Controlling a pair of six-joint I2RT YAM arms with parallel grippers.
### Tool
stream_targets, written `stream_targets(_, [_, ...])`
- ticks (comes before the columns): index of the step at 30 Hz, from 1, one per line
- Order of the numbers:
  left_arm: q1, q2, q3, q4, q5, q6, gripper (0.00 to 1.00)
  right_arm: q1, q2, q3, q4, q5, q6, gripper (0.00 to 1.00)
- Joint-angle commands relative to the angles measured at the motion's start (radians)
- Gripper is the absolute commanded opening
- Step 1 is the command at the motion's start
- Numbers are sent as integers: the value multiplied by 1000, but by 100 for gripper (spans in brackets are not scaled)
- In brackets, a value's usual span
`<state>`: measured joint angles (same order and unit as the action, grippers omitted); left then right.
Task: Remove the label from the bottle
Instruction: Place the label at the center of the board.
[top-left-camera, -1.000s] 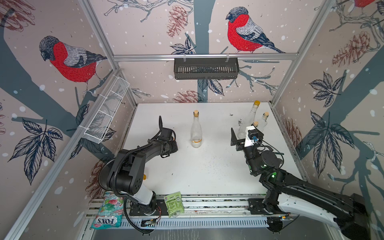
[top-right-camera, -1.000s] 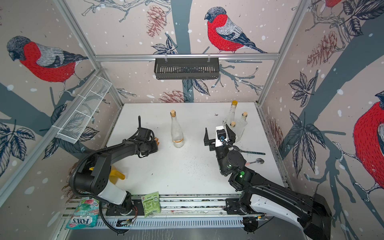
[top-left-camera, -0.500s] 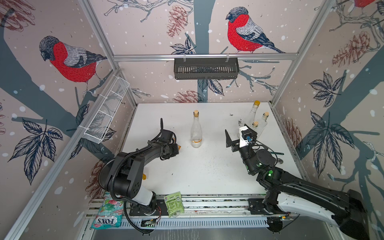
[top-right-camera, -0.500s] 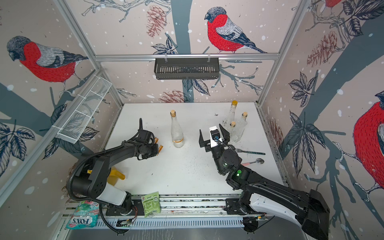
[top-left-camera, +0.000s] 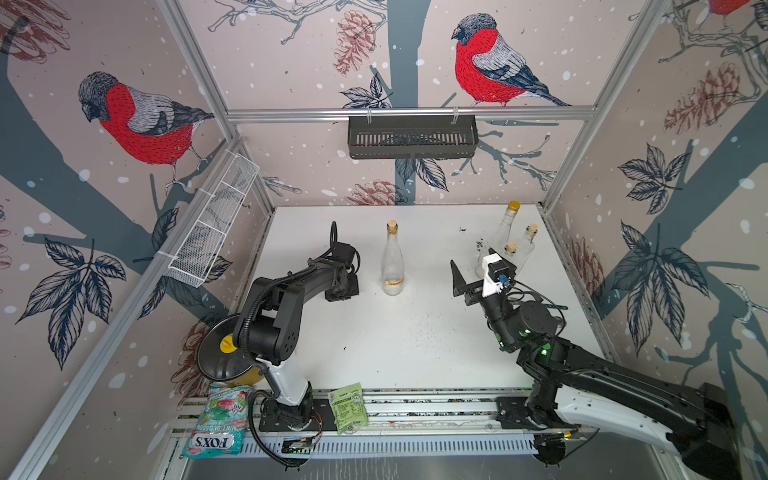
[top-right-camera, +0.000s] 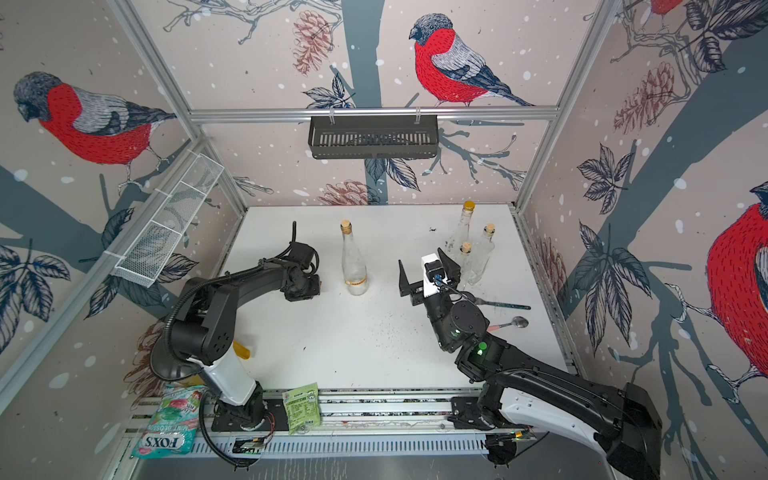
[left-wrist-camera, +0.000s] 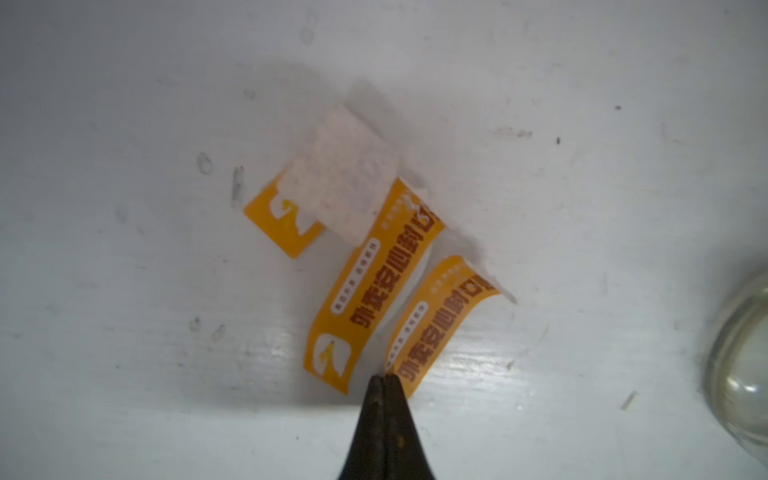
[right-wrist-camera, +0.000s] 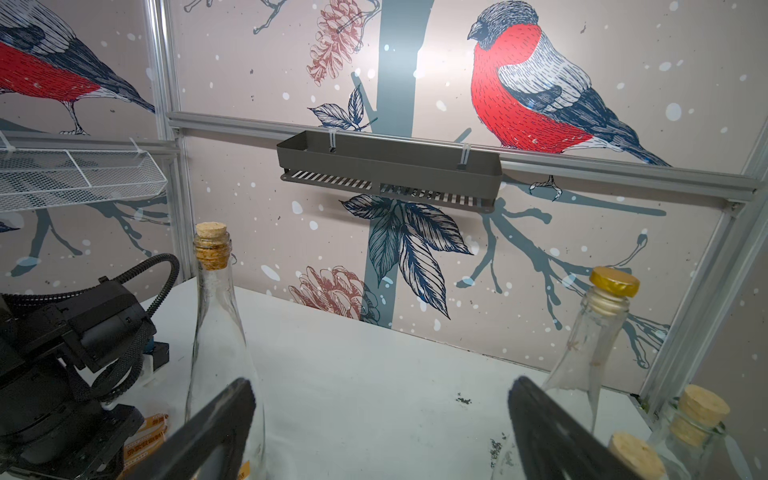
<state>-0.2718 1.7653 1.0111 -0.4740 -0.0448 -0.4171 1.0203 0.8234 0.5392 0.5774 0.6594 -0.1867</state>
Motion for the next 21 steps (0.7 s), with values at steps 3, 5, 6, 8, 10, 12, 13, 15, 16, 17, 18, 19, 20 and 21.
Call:
stream_targets(3, [-20, 47, 32, -190, -129, 19, 7, 2, -17, -11, 14, 8, -8, 96])
stream_targets(5, [-39, 70, 53, -219, -146, 23, 9, 2, -18, -11, 15, 9, -9, 96])
stream_targets(6, [-47, 80, 59, -226, -146, 25, 11, 2, -18, -12, 16, 11, -9, 96])
stream_targets(8, [-57, 93, 58, -229, -142, 26, 14, 1, -18, -15, 19, 11, -10, 96])
stream_targets(10, [-69, 103, 54, -230, -145, 27, 18, 1, -18, -16, 21, 11, -11, 96])
stream_targets(12, [-77, 111, 54, -239, -149, 28, 22, 0, -20, -15, 22, 10, -11, 96])
stream_targets(13, [-78, 110, 52, -241, -147, 30, 24, 0, -19, -16, 22, 9, -11, 96])
stream_targets(15, [-78, 105, 48, -239, -143, 29, 27, 1, -21, -16, 22, 10, -14, 96])
stream_targets(16, [-78, 103, 49, -241, -143, 32, 28, 1, -20, -16, 23, 8, -16, 96])
stream_targets(17, [-78, 101, 51, -243, -140, 32, 30, 1, -21, -14, 22, 9, -15, 97])
stream_targets(18, [-79, 97, 55, -247, -138, 34, 31, 1, -21, -13, 22, 8, -16, 97])
stream_targets(19, [-81, 91, 58, -253, -137, 37, 33, 1, -20, -13, 21, 4, -15, 97])
stream_targets(20, [-82, 82, 59, -256, -132, 39, 36, 1, -17, -13, 21, 2, -14, 97])
stream_targets(21, [-83, 69, 60, -256, -123, 43, 39, 0, -14, -11, 22, -2, -15, 97])
